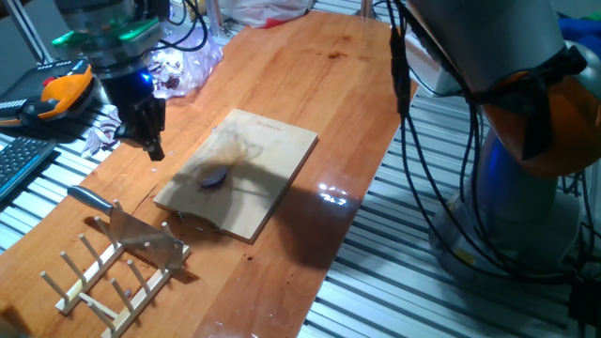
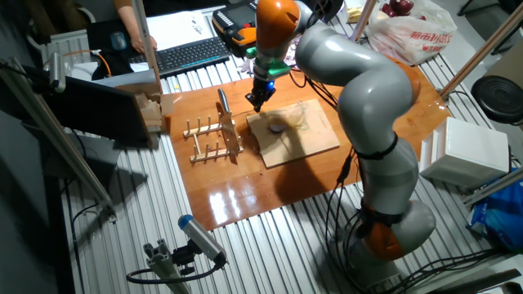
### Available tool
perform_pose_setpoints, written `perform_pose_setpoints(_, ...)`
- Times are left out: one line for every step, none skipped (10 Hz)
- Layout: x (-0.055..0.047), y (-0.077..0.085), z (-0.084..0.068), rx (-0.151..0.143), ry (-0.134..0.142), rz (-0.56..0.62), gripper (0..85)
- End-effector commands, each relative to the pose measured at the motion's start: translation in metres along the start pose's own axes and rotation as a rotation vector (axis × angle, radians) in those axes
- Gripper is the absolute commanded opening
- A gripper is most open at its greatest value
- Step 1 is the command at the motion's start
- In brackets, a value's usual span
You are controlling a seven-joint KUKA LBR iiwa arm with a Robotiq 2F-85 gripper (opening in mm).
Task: Chop the onions
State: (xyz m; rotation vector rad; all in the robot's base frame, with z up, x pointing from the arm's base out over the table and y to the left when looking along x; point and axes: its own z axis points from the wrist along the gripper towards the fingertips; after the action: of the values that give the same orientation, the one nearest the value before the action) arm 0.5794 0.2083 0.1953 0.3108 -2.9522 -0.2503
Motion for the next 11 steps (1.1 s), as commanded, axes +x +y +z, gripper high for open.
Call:
perform_pose_setpoints(0.0,0.0,0.0,0.022,-0.002,0.092,0.0)
perform_pose_setpoints(0.0,0.0,0.0,0.06,0.0,0.157,17.0)
perform_pose_setpoints(-0.003,0.003,0.003,0.079,0.013,0.212,17.0)
perform_pose_setpoints(-0.011,0.01,0.012,0.083,0.011,0.237,17.0)
perform_pose_setpoints(-0.019,0.016,0.021,0.06,0.03,0.259,34.0)
perform_pose_setpoints(-0.026,0.021,0.031,0.048,0.039,0.267,34.0)
perform_pose_setpoints(-0.03,0.026,0.04,0.032,0.047,0.276,34.0)
perform_pose_setpoints(-0.033,0.032,0.048,0.022,0.047,0.291,34.0)
perform_pose_setpoints(-0.035,0.036,0.056,0.019,0.043,0.299,34.0)
perform_pose_setpoints(-0.038,0.038,0.063,-0.008,0.047,0.304,34.0)
perform_pose_setpoints(-0.043,0.041,0.072,-0.042,0.043,0.316,34.0)
